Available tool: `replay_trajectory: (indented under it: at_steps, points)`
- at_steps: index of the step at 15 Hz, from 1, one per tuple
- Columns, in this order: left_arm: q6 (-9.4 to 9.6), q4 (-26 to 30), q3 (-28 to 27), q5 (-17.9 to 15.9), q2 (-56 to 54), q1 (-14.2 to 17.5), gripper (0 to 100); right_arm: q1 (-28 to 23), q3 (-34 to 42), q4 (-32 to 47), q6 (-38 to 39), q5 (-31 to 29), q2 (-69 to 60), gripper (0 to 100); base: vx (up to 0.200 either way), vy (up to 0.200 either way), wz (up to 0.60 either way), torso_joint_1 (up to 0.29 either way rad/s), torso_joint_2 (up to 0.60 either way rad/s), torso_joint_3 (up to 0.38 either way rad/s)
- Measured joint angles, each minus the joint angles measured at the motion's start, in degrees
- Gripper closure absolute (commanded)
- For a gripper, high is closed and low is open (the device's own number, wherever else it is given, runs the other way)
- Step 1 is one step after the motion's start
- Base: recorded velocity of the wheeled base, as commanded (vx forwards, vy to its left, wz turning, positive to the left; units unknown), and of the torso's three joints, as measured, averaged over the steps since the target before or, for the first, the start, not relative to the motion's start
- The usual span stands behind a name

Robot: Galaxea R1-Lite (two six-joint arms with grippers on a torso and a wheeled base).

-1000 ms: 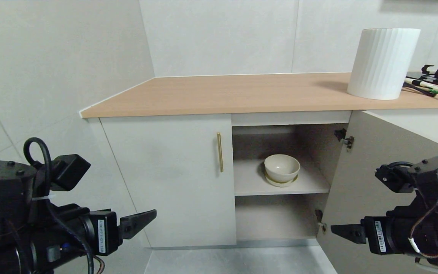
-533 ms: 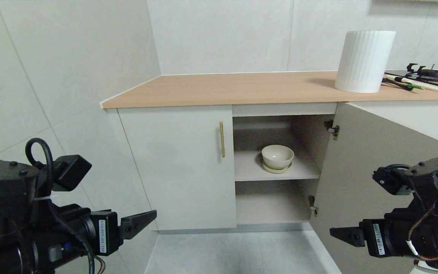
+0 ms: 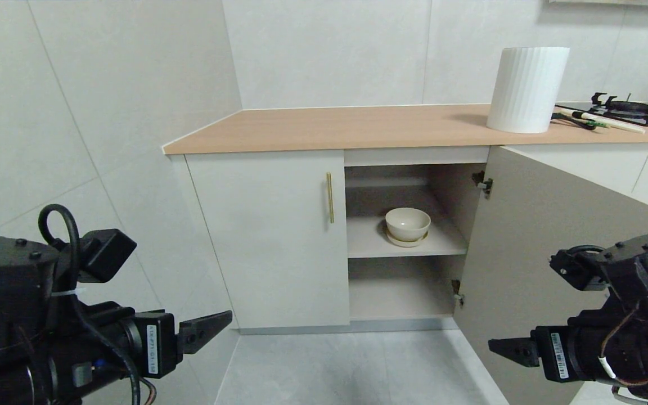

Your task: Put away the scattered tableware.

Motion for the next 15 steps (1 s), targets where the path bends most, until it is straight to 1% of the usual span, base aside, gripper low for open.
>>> replay_trajectory:
  at_steps: [2,8,11,15]
  points:
    - [0.0,0.0,0.1,0.0,0.0,0.0,0,0.0,0.0,1.5,0.0,0.0,-0.1,0,0.0,0.0,0.0,0.0,0.0,0.0]
    - [0.0,0.0,0.0,0.0,0.0,0.0,0,0.0,-0.2,2.0,-0.9,-0.5,-0.6,0,0.0,0.0,0.0,0.0,0.0,0.0]
    - [0.0,0.0,-0.1,0.0,0.0,0.0,0,0.0,-0.3,4.4,-0.9,-0.6,-0.7,0,0.0,-0.2,0.0,0.006,0.01,0.002]
    - [0.02,0.0,-0.1,0.0,0.0,0.0,0,-0.1,-1.0,8.2,-2.8,-0.6,-2.4,0,0.0,-0.2,0.0,0.011,0.0,0.004]
